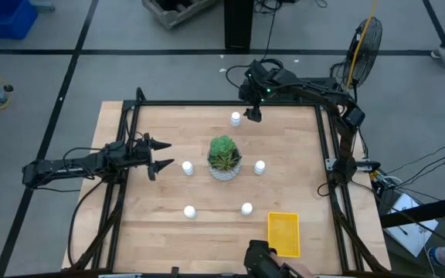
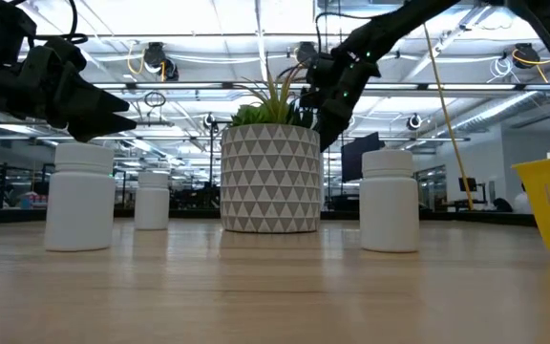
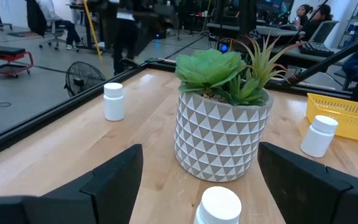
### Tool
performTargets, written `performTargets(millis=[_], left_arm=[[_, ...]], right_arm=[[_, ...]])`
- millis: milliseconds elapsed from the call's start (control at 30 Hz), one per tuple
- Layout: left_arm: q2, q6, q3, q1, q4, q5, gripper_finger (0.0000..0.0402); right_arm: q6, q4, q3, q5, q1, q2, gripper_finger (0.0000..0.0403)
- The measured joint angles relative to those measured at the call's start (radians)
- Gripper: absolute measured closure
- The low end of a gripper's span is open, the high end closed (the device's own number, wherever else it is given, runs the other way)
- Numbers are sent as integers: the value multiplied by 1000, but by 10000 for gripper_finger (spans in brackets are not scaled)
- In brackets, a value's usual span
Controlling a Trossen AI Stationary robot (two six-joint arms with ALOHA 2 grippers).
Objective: Pick and place pill bottles into a basket
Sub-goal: Put the white pill bottle into the bin
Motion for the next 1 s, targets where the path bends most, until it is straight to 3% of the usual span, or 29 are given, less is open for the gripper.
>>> performTargets(millis=[367, 567, 1000], left_arm=[[0, -5, 0, 0, 5, 0, 76], [0, -36, 0, 0, 75, 0, 84], [0, -17, 0, 0, 150, 0, 88]], right_arm=[[171, 175, -1, 1, 6, 21, 94], [177, 204, -2, -3, 21, 21, 94], [191, 402, -189, -4, 43, 21, 94]])
